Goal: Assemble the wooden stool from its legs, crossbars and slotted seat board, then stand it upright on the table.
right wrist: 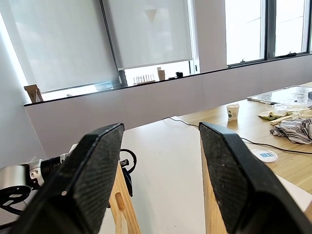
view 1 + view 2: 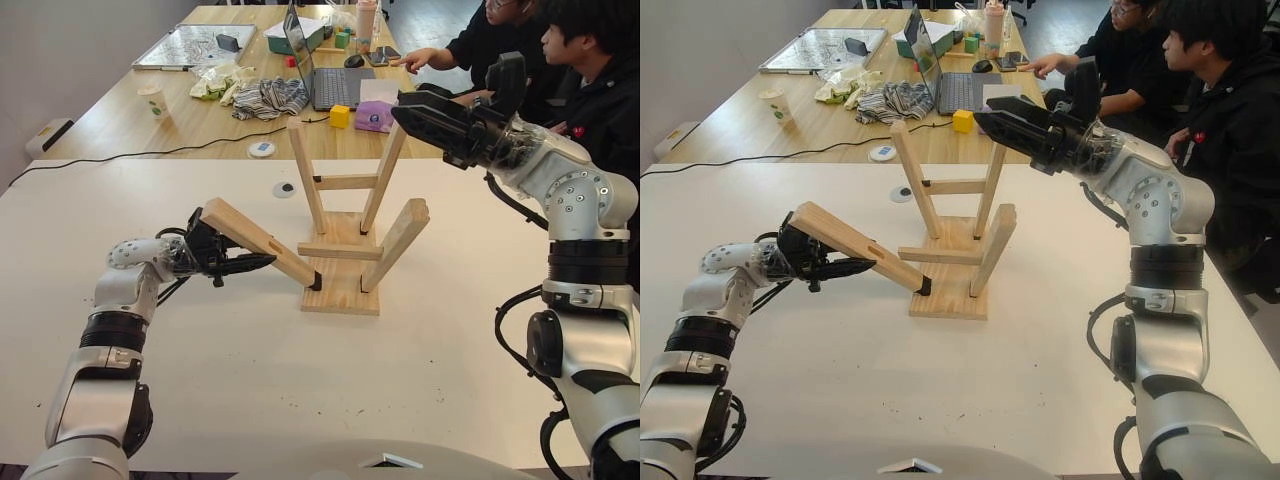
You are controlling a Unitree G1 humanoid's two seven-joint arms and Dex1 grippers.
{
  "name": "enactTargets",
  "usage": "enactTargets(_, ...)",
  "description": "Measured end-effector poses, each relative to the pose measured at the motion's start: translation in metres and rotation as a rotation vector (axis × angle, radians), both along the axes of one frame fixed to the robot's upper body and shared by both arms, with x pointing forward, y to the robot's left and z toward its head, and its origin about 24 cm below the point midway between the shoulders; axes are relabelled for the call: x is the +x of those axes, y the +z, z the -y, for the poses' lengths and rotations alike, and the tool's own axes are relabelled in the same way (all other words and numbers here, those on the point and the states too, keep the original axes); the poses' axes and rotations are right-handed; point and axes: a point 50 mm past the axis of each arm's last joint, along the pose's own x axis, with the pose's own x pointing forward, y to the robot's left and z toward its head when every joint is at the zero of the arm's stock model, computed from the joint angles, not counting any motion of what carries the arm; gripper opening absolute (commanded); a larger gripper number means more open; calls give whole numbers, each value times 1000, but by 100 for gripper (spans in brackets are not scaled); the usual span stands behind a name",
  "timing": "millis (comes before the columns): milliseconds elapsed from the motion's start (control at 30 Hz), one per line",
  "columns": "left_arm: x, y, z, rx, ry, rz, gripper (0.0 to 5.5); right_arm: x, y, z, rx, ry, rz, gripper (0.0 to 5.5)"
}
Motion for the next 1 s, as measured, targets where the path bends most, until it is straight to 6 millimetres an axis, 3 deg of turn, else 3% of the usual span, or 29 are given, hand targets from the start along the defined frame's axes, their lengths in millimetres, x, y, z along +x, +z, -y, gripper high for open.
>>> enactTargets(500,18,23,10,135,-144,44,201,-3,-8,1,-11,-19,-13,282)
enactTargets(1000,38,44,41,292,-296,79,201,-8,-24,8,-16,-90,-51,282)
